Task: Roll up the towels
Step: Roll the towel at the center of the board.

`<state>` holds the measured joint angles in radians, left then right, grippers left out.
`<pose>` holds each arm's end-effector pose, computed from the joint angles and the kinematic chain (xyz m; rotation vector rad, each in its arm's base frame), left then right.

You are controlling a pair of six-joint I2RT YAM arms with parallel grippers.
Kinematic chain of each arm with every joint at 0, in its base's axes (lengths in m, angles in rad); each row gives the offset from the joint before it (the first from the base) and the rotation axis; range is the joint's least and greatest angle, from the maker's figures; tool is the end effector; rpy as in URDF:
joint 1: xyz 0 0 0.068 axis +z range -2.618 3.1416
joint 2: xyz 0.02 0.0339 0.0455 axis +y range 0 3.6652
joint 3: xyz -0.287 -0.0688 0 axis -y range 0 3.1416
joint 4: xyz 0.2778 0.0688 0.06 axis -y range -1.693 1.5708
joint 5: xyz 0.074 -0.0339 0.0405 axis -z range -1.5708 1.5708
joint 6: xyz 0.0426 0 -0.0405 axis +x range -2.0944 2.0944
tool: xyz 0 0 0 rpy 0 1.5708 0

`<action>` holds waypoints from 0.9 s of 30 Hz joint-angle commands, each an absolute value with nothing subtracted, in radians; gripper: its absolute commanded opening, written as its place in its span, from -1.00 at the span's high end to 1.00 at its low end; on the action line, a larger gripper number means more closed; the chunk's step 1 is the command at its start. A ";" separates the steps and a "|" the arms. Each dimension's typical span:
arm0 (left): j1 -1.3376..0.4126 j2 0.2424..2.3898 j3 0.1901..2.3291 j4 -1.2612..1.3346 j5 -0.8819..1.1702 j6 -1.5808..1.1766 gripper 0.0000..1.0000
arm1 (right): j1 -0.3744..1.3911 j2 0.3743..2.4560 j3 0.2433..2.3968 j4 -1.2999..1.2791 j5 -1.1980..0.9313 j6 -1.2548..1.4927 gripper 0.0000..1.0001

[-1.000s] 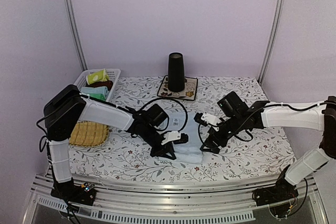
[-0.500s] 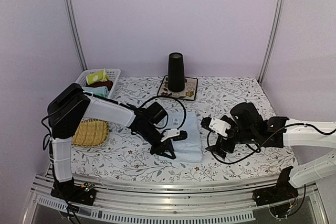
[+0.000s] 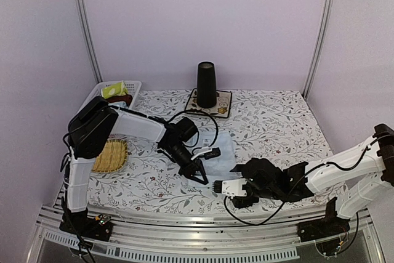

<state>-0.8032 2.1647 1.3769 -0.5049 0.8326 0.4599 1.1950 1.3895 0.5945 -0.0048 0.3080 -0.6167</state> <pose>0.2879 -0.3437 0.0981 1.7594 2.1172 -1.2626 0.1168 0.2608 0.1573 -1.7355 1.5465 -0.0767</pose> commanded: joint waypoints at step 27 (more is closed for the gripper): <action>-0.736 2.243 1.420 -0.586 0.881 0.429 0.61 | 1.258 1.817 0.748 0.196 0.533 -0.673 0.60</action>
<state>-0.7624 2.2425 1.4479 -0.5808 0.9607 0.4198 1.2697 1.7878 0.7109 0.2817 0.5613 -0.7322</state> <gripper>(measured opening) 0.136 0.220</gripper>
